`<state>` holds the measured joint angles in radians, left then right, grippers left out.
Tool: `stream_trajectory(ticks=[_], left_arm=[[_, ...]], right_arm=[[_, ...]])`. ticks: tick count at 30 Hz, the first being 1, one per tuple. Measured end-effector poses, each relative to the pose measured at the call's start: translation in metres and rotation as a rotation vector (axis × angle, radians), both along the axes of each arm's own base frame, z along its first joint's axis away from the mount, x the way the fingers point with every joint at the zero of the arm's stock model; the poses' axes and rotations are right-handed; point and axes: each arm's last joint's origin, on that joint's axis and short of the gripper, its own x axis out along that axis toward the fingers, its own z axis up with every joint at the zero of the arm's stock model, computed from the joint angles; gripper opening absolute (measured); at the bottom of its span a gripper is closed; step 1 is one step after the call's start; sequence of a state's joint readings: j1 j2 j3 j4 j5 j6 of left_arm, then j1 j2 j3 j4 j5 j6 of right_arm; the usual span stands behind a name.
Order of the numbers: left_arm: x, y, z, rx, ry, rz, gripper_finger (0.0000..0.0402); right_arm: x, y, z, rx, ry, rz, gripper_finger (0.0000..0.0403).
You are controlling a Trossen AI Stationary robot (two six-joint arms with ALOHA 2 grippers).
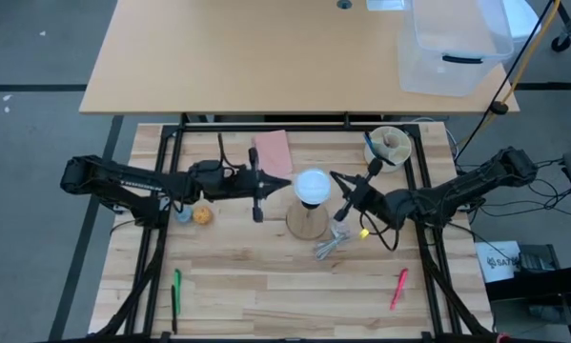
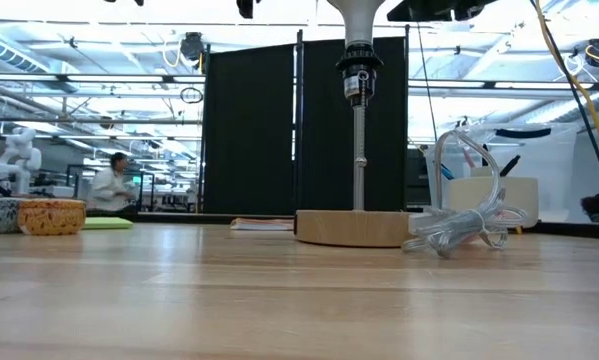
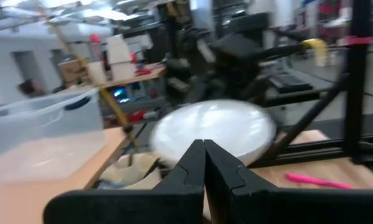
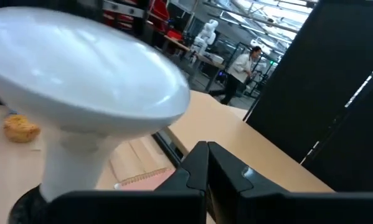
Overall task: Screw lightbulb
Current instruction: Insert the lightbulb into the lamp
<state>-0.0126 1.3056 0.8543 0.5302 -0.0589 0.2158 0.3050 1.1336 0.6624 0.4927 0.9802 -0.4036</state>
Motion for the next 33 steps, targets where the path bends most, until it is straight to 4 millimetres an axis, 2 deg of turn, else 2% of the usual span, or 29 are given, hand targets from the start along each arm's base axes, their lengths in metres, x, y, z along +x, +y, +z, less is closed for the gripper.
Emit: stream_trajectory(ticks=[9,16,33], left_arm=[[0.001,-0.014,-0.001,0.007,0.003,-0.099,0.0],[0.014,-0.015,-0.015,0.006,0.018,-0.136,0.0],[0.016,0.002,-0.017,-0.021,0.024,-0.093,0.0]], right_arm=[[0.003,-0.008,0.006,-0.015,-0.047,0.06,0.0],[0.005,-0.01,0.008,-0.007,-0.073,0.094,0.0],[0.004,-0.008,0.008,0.007,-0.085,0.113,0.0]])
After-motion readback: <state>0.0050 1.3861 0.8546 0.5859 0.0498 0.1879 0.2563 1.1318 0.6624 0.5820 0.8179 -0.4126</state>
